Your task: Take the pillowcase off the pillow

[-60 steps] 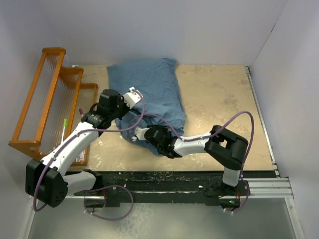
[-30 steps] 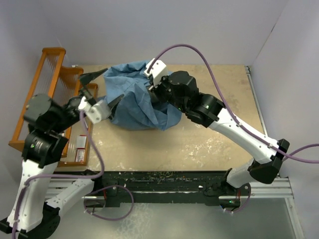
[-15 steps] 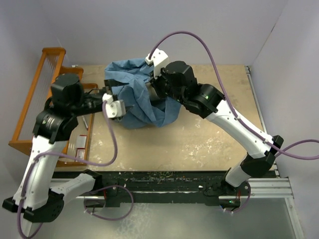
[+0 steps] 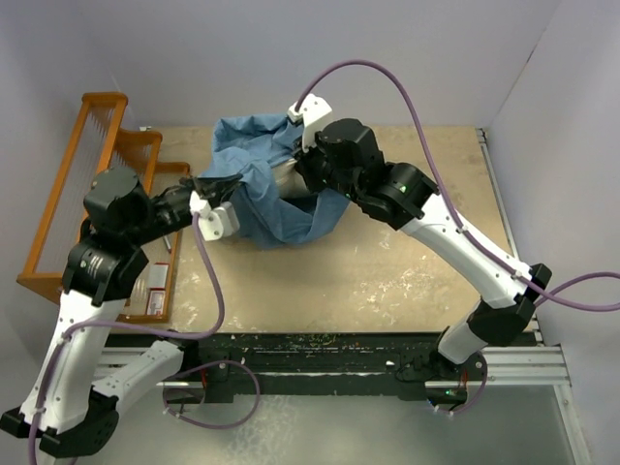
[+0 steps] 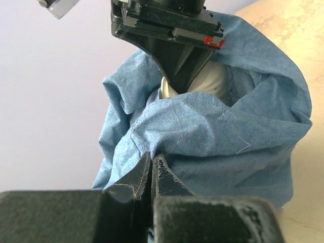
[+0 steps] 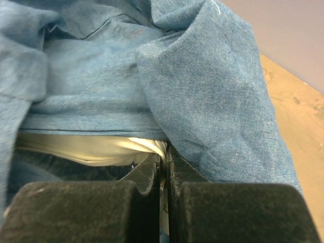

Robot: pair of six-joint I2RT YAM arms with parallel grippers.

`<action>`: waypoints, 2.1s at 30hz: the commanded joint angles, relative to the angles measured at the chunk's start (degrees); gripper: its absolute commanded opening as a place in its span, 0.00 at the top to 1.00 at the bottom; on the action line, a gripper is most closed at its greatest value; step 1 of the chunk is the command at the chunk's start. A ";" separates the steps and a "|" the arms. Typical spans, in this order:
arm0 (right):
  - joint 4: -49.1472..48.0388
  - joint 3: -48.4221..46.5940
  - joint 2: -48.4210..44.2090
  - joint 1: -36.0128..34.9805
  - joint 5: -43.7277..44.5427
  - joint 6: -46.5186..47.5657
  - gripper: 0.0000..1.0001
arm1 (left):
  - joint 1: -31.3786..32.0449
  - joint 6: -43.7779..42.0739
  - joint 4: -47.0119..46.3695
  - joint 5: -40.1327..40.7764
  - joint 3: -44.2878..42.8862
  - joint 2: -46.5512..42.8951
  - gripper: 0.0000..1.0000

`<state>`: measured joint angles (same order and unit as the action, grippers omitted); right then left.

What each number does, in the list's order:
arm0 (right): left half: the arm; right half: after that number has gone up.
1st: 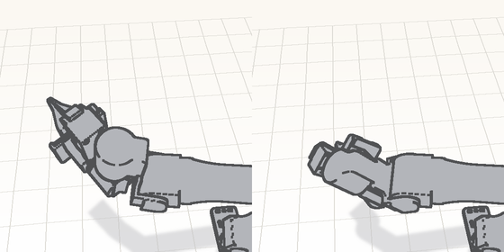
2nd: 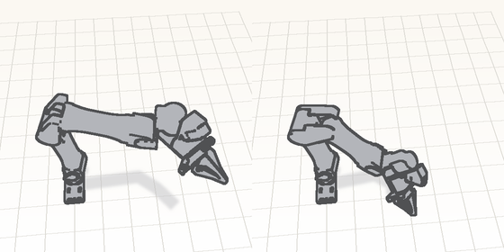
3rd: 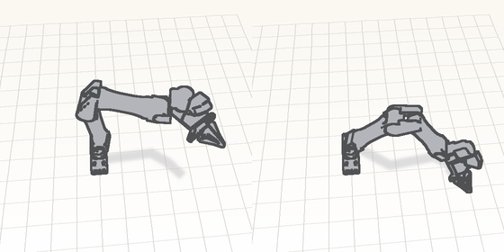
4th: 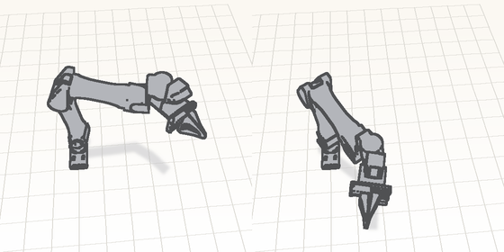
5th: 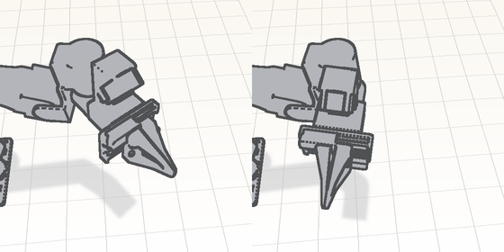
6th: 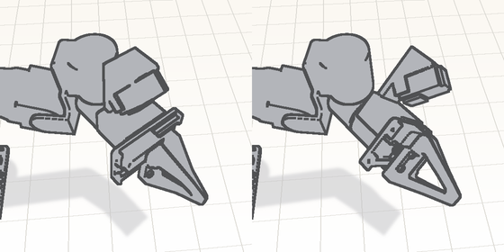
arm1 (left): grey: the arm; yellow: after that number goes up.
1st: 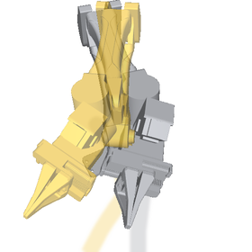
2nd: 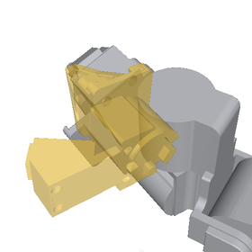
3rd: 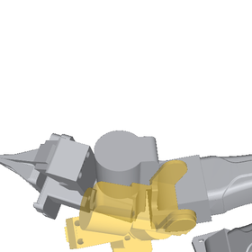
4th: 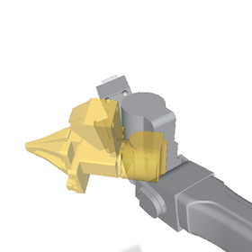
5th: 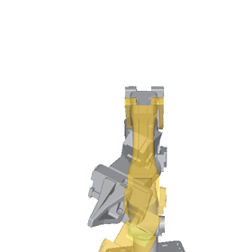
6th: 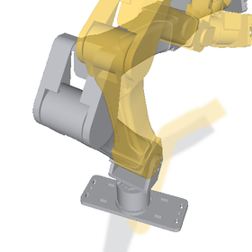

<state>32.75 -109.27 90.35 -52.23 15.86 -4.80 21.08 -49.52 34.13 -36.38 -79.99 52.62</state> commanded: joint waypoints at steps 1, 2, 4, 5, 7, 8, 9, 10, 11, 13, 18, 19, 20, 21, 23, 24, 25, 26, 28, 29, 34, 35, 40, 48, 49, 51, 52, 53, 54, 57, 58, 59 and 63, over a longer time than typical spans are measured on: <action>-4.84 -2.76 -2.25 4.08 3.75 -4.55 1.00 | 0.15 0.62 -7.00 6.11 3.46 -5.13 1.00; -4.59 -2.61 -2.42 4.93 3.76 -5.34 1.00 | 0.11 0.55 -8.24 8.34 4.42 -5.95 1.00; -3.99 -2.08 -2.81 6.78 3.66 -6.49 1.00 | 0.15 0.59 -9.98 13.68 6.15 -7.09 1.00; -3.93 -1.61 -3.19 7.62 3.65 -6.86 1.00 | 0.12 0.55 -10.52 16.28 6.80 -7.49 1.00; -4.65 -0.05 -4.47 9.18 2.94 -7.50 1.00 | 0.16 0.22 -11.24 22.03 8.57 -8.15 1.00; -5.17 0.73 -5.16 10.15 2.39 -7.97 1.00 | 0.15 0.21 -11.72 24.66 9.67 -8.46 1.00; -5.50 1.40 -5.91 11.13 1.83 -8.43 1.00 | 0.14 0.07 -12.00 27.01 10.63 -8.91 1.00; -5.85 2.01 -6.57 12.20 1.24 -8.88 1.00 | 0.12 0.09 -12.20 28.98 11.57 -9.27 1.00; -6.27 2.57 -7.33 13.14 0.56 -9.17 1.00 | 0.15 0.20 -12.50 30.96 12.71 -9.79 1.00; -7.78 4.06 -8.96 14.63 -1.09 -9.43 1.00 | 0.17 0.02 -13.01 34.22 14.96 -10.63 1.00; -8.27 4.61 -10.78 16.82 -2.22 -9.78 1.00 | 0.09 0.57 -14.87 39.15 19.32 -10.98 1.00; -8.47 4.87 -10.99 17.00 -2.46 -9.98 1.00 | 0.13 1.21 -14.26 37.45 19.76 -11.03 1.00; -8.80 5.25 -11.25 17.09 -2.99 -10.27 1.00 | 0.08 1.80 -13.17 35.57 20.29 -11.19 1.00; -9.55 5.95 -11.62 17.21 -3.86 -10.57 1.00 | 0.06 2.27 -11.84 33.23 20.91 -11.18 1.00; -11.81 7.83 -12.72 17.21 -6.30 -11.80 1.00 | 0.10 3.81 -8.26 28.91 22.13 -10.03 0.96; -12.79 8.48 -13.11 17.26 -7.73 -12.44 1.00 | 0.11 4.87 -6.55 27.02 22.61 -8.97 0.91; -13.25 8.75 -13.21 17.27 -9.16 -13.03 1.00 | 0.10 5.73 -5.01 25.42 22.90 -7.67 0.83; -13.32 8.55 -13.07 17.25 -10.46 -13.53 1.00 | 0.14 6.02 -3.68 23.55 23.08 -6.54 0.63; -13.12 7.89 -12.68 17.29 -12.74 -14.25 1.00 | 0.04 6.21 -2.11 20.75 23.10 -5.30 0.13; -13.21 7.74 -12.65 17.27 -13.23 -14.54 1.00 | 0.07 6.56 -2.63 20.18 22.59 -5.36 0.03; -12.85 7.05 -12.41 17.29 -13.12 -14.47 1.00 | 0.10 11.78 4.32 7.29 3.82 -7.65 0.01; -12.95 7.13 -12.20 17.33 -13.19 -14.56 1.00 | 0.10 12.79 7.41 2.05 -2.01 -7.08 0.01; -16.54 6.99 -10.29 17.12 -14.34 -15.76 1.00 | 0.07 19.99 13.32 -13.37 -20.26 -0.49 0.01; -14.99 -0.29 -4.15 9.90 -12.69 -17.61 1.00 | 0.11 14.13 8.63 -10.61 -12.79 7.61 0.07; -14.29 -1.54 -3.29 9.10 -12.24 -17.66 1.00 | 0.10 13.94 7.65 -10.44 -12.79 8.39 0.08; -13.34 -3.65 -1.95 8.01 -11.91 -17.90 1.00 | 0.16 12.81 6.46 -9.80 -13.09 9.59 0.10; -13.18 -4.31 -1.47 7.62 -11.90 -18.00 1.00 | 0.11 11.85 6.55 -9.32 -13.45 10.26 0.12; -13.16 -4.82 -1.05 7.32 -12.06 -18.12 1.00 | 0.11 10.90 6.67 -8.66 -13.76 10.83 0.14; -13.30 -5.16 -0.74 7.01 -12.34 -18.19 1.00 | 0.10 9.79 6.87 -7.79 -13.89 11.25 0.15; -13.52 -5.79 -0.10 6.25 -12.88 -18.20 1.00 | 0.11 6.54 6.84 -5.76 -13.56 11.89 0.19; -13.73 -5.82 0.05 6.05 -13.13 -18.21 1.00 | 0.16 5.52 6.95 -5.32 -13.26 11.82 0.21; -13.88 -5.78 0.15 5.88 -13.56 -18.18 1.00 | 0.16 4.39 7.13 -4.94 -12.74 11.75 0.23; -14.22 -5.95 0.36 5.02 -15.40 -17.65 1.00 | 0.17 -0.41 6.19 -2.05 -9.95 11.08 0.28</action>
<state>26.68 -110.72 92.64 -46.24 3.25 -20.84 21.34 -43.40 42.78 -41.01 -91.83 65.17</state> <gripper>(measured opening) 0.020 0.736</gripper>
